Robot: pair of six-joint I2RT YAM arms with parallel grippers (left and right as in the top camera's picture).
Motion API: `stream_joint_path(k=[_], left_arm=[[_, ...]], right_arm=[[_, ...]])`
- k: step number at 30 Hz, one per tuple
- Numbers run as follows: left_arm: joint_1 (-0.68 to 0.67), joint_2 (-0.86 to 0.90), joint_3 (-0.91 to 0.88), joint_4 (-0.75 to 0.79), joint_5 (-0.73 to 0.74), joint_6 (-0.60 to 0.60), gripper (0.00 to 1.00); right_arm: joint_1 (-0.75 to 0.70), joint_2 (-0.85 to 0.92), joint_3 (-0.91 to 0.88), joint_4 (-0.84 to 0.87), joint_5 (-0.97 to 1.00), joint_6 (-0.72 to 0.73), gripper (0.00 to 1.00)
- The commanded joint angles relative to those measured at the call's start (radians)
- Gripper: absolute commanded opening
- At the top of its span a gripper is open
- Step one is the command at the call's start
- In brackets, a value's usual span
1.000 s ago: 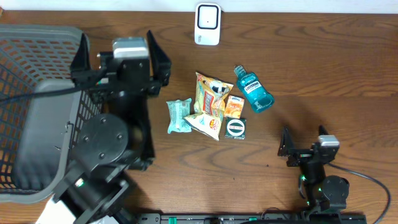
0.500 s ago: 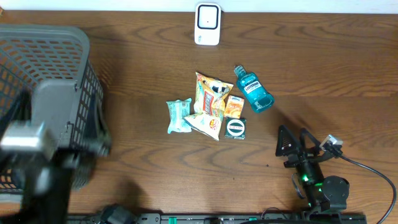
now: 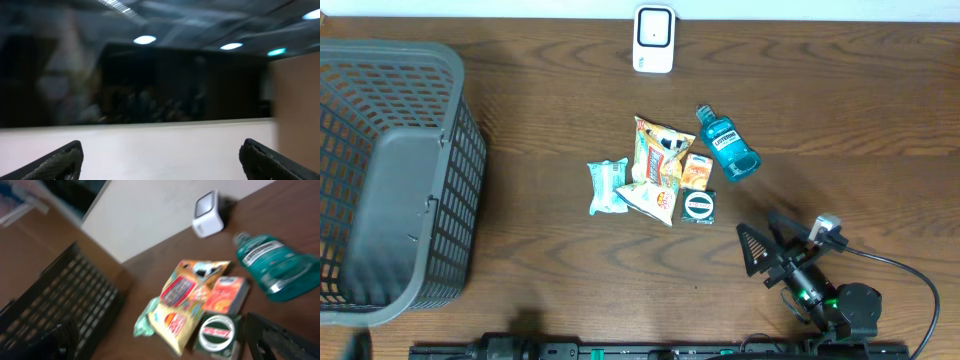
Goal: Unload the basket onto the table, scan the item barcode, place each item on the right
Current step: 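Retract the left arm and swing the right gripper toward the items, then lower the right gripper onto the Listerine bottle and grasp its cap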
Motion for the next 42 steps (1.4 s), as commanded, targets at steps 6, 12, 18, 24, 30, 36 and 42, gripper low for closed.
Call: stream_joint_path(k=[6, 12, 18, 24, 30, 36, 42], left_arm=[[-0.006, -0.128, 0.042, -0.017, 0.101, -0.032, 0.98], [0.029, -0.128, 0.023, 0.09, -0.064, -0.034, 0.98], [0.056, -0.115, -0.073, 0.307, -0.468, -0.034, 0.98], [0.057, -0.121, -0.177, 0.311, -0.484, -0.034, 0.98], [0.058, -0.129, -0.264, 0.365, -0.441, -0.037, 0.98], [0.058, -0.128, -0.423, 0.455, -0.317, -0.039, 0.98], [0.058, -0.128, -0.595, 0.382, -0.166, -0.042, 0.98]], right_arm=[[0.009, 0.081, 0.002, -0.024, -0.195, -0.064, 0.99], [0.01, 0.192, 0.083, -0.118, -0.129, -0.171, 0.99], [0.011, 0.376, 0.333, -0.323, 0.063, -0.398, 0.99], [0.023, 0.689, 0.593, -0.503, 0.308, -0.555, 0.99], [0.161, 1.003, 0.867, -0.605, 0.524, -0.554, 0.99], [0.289, 1.257, 1.213, -0.814, 0.731, -0.555, 0.99], [0.312, 1.383, 1.236, -0.697, 0.715, -0.537, 0.99]])
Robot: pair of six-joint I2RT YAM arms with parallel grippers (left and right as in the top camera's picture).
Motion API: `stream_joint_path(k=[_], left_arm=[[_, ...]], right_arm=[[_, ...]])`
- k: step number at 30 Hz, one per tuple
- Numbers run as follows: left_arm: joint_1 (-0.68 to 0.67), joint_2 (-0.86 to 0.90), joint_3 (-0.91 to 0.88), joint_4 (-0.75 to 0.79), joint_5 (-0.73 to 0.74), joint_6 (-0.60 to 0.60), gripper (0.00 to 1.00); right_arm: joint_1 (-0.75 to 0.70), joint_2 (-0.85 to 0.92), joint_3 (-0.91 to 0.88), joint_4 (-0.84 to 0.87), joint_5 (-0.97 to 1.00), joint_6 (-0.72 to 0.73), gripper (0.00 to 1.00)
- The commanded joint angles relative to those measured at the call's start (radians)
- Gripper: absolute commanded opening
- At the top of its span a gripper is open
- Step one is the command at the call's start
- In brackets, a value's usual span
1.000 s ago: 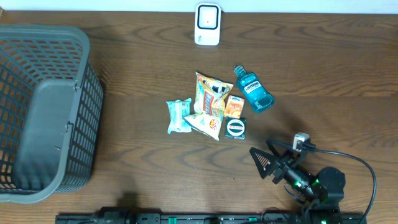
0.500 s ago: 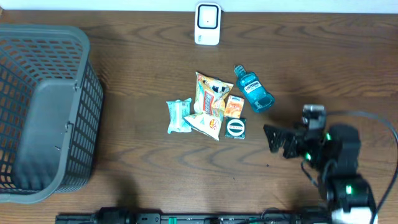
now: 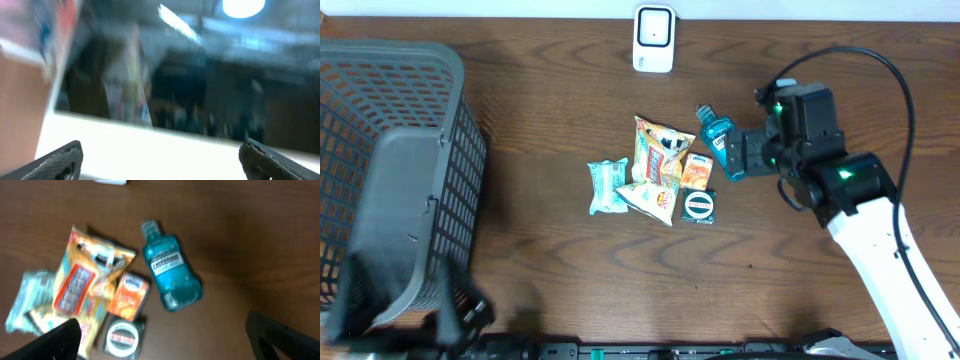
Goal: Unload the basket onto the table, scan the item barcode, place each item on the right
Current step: 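Lower the right gripper onto the Listerine bottle and grasp its cap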
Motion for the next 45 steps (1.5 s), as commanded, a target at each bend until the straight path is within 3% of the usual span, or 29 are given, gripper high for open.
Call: stream_joint_path(k=[1, 6, 20, 35, 37, 41, 45], left_arm=[[0.005, -0.003, -0.097, -0.023, 0.166, -0.006, 0.98], [0.005, -0.003, -0.219, -0.019, 0.2, -0.013, 0.98], [0.005, -0.003, -0.486, 0.024, 0.201, -0.026, 0.98], [0.005, -0.003, -0.55, 0.055, 0.201, -0.05, 0.98], [0.005, -0.003, -0.55, 0.054, 0.201, -0.05, 0.98], [0.005, -0.003, -0.55, 0.051, 0.201, -0.05, 0.98], [0.005, -0.003, -0.55, 0.05, 0.201, -0.05, 0.98]], right_arm=[[0.01, 0.09, 0.002, 0.056, 0.059, -0.005, 0.99], [0.026, 0.267, 0.032, 0.114, 0.152, -0.003, 0.99], [0.129, 0.713, 0.329, 0.093, 0.453, -0.042, 0.95], [0.126, 0.886, 0.334, 0.127, 0.491, -0.146, 0.91], [0.122, 0.91, 0.335, 0.127, 0.491, -0.161, 0.86], [0.12, 0.967, 0.334, 0.098, 0.478, -0.169, 0.63], [0.114, 0.999, 0.334, 0.042, 0.407, -0.169, 0.51]])
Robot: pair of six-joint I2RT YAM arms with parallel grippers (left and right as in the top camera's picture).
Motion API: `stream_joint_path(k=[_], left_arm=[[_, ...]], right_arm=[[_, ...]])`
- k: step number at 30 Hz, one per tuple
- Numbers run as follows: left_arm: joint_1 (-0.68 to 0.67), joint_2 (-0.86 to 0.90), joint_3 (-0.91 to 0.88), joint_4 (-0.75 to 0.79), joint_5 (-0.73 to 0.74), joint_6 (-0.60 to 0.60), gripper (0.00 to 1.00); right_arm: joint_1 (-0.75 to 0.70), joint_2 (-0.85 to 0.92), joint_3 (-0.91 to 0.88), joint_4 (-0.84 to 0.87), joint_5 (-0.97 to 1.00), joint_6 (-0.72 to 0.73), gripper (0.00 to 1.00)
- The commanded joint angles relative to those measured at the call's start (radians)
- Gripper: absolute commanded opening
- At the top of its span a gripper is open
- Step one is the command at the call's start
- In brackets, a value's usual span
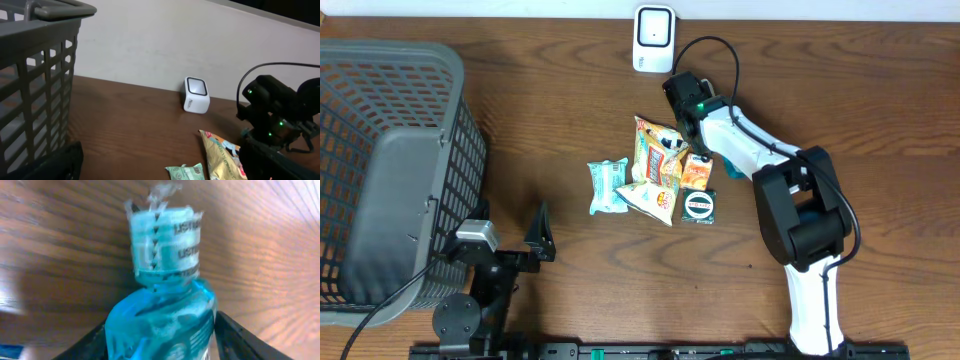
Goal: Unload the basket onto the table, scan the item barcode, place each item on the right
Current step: 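Lower the right gripper onto the Listerine bottle and grasp its cap, then lift the Listerine bottle with the right gripper toward the white scanner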
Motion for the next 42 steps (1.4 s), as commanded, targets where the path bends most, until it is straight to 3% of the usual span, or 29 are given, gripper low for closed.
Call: stream_joint_path(k=[1, 14, 27, 34, 42], left_arm=[[0.005, -0.003, 0.004, -0.003, 0.009, -0.002, 0.98], [0.005, -0.003, 0.004, -0.043, 0.009, -0.002, 0.98], [0.005, -0.002, -0.045, -0.051, 0.01, -0.002, 0.98], [0.005, -0.001, -0.072, -0.052, 0.01, -0.002, 0.98], [0.005, -0.001, -0.072, -0.07, 0.01, -0.002, 0.98]], right_arm=[[-0.02, 0.098, -0.032, -0.061, -0.145, -0.016, 0.46], [-0.07, 0.095, 0.021, -0.243, -0.564, -0.054, 0.24], [-0.147, 0.089, 0.166, -0.51, -0.977, -0.115, 0.25], [-0.183, 0.09, 0.165, -0.551, -0.904, -0.127, 0.23], [-0.13, 0.09, 0.165, -0.543, -0.834, -0.124, 0.22]])
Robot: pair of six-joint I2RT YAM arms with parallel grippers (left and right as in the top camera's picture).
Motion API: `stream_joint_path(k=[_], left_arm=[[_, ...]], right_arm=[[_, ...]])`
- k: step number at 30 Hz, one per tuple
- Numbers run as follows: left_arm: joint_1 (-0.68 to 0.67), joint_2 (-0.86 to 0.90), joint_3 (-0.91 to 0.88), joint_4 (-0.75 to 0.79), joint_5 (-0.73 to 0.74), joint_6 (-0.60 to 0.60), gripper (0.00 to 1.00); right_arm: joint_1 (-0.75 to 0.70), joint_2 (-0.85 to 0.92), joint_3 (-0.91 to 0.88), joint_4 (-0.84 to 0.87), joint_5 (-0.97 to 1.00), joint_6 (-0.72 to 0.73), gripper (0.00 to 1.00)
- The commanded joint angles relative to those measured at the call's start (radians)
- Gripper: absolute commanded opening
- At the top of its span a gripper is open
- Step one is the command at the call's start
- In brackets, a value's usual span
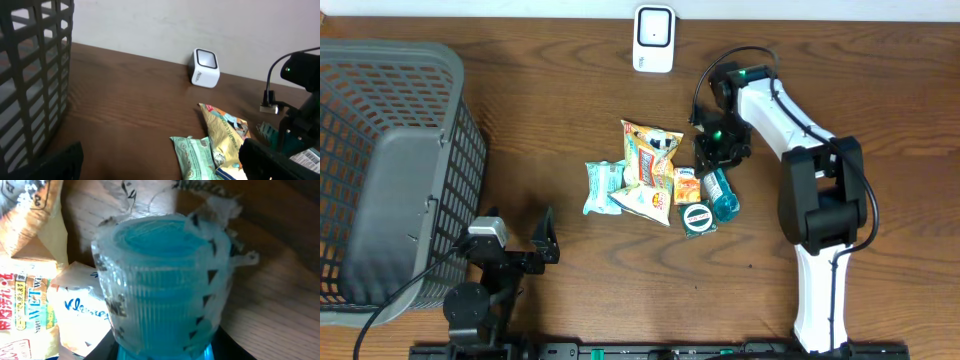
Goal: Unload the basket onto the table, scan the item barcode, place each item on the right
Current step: 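Lift the Listerine bottle with the right gripper toward the white scanner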
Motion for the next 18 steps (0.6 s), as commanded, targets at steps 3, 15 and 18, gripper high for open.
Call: stream_joint_path(k=[3, 15, 18], left_arm=[[0.005, -0.002, -0.002, -0.027, 0.009, -0.001, 0.98], [0.005, -0.002, -0.002, -0.237, 0.009, -0.001, 0.98], [0.005, 0.001, 0.0, -0.292, 0.009, -0.001, 0.98]], right_arm=[[0.054, 0.034, -0.016, 0.008, 0.045, -0.014, 0.29], [0.065, 0.034, 0.028, -0.011, -0.019, -0.01, 0.01], [0.061, 0.034, 0.06, -0.034, -0.159, -0.112, 0.01]])
